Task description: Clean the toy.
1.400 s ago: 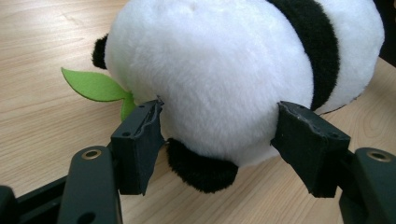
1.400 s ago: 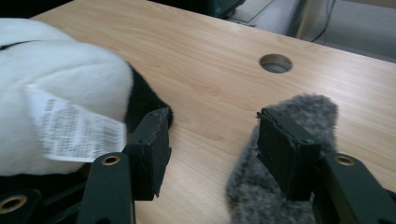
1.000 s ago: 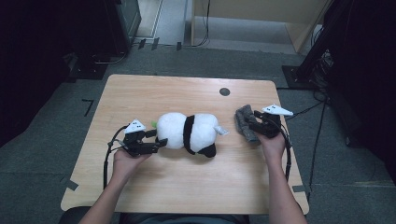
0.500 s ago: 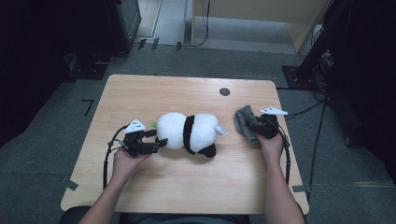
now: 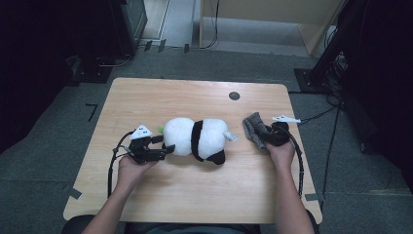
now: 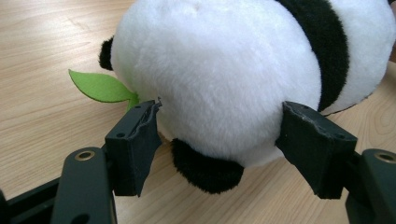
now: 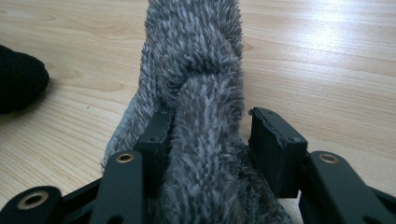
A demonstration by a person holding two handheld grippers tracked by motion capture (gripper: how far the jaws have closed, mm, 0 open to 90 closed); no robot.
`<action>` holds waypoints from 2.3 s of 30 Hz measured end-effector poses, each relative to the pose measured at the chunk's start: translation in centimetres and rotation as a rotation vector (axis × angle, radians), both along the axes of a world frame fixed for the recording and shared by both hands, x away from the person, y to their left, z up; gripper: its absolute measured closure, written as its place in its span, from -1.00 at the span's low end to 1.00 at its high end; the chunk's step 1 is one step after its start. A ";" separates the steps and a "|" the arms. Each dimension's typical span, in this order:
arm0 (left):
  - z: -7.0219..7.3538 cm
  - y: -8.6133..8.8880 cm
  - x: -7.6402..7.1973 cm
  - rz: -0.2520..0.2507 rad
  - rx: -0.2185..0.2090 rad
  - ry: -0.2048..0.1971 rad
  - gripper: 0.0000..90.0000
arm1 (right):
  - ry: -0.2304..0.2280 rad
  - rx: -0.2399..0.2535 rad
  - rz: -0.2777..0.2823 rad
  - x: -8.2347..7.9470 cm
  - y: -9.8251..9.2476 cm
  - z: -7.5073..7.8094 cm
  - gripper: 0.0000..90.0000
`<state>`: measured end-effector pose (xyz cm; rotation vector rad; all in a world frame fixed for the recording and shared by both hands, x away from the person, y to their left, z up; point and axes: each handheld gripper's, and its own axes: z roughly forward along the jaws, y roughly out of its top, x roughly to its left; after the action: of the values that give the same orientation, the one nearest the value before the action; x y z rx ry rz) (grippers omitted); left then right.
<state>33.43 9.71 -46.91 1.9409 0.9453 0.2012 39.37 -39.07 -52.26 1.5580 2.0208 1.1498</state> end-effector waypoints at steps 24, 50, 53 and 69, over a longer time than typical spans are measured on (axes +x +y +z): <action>0.3 0.1 0.2 0.019 -0.018 -0.005 -0.42 | 0.008 -0.039 0.025 -0.9 2.1 6.3 0.64; 1.4 -1.8 3.7 0.026 -0.031 0.039 -0.72 | -0.024 -0.108 0.224 -1.1 8.6 12.7 0.61; 1.0 -1.5 3.4 0.026 -0.032 0.027 -0.72 | -0.029 -0.124 0.261 -0.9 9.9 13.7 0.61; 0.7 -1.4 2.3 0.046 -0.020 0.009 -0.47 | -0.019 -0.143 0.385 2.6 16.7 16.5 0.61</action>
<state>35.75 8.33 -46.26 1.9048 0.9949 0.2092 41.96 -22.39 -35.77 1.1155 2.3993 1.1118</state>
